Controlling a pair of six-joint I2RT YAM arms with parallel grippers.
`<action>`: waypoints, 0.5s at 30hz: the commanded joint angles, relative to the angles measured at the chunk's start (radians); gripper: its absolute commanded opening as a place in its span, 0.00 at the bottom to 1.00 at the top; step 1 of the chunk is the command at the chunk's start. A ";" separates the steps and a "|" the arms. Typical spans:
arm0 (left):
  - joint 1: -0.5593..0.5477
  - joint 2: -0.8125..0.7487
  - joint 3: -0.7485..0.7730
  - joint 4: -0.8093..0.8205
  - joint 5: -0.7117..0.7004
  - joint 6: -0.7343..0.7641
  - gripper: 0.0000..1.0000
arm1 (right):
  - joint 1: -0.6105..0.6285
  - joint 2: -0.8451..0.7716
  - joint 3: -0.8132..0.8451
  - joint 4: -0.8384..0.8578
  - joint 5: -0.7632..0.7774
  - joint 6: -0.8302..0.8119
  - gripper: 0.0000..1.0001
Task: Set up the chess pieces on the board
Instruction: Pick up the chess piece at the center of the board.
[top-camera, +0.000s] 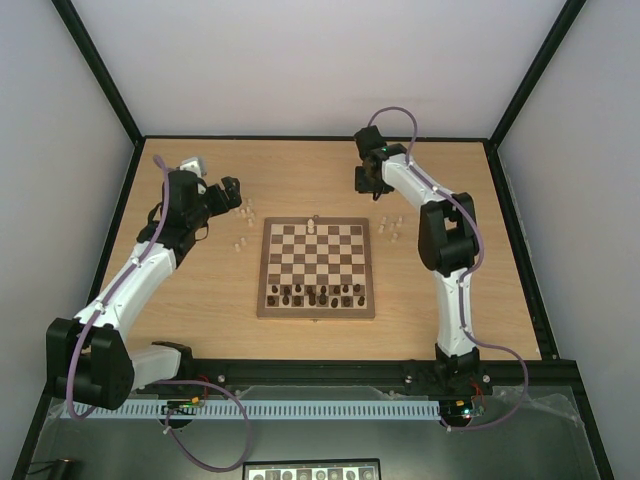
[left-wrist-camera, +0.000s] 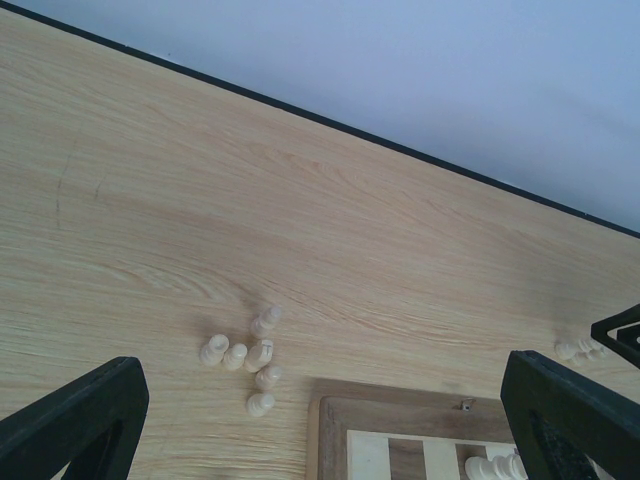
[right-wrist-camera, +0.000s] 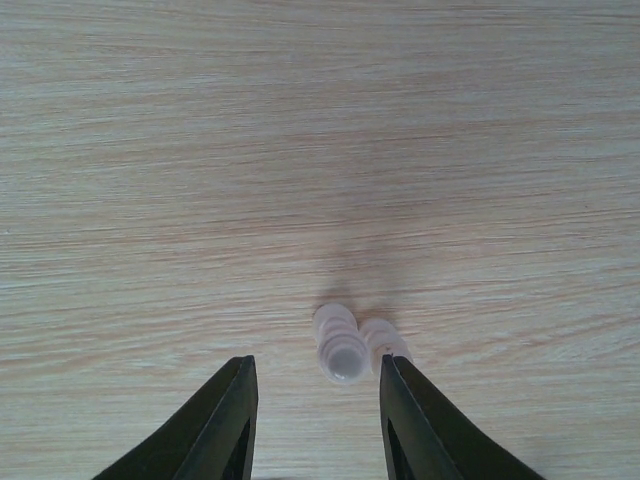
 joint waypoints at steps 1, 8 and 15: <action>0.001 0.004 0.003 0.026 -0.008 0.003 1.00 | -0.009 0.035 0.035 -0.058 0.000 -0.008 0.35; 0.000 0.007 0.004 0.026 -0.008 0.002 0.99 | -0.009 0.053 0.050 -0.062 -0.001 -0.010 0.35; 0.000 0.010 0.004 0.027 -0.010 0.003 0.99 | -0.009 0.063 0.054 -0.059 -0.010 -0.010 0.30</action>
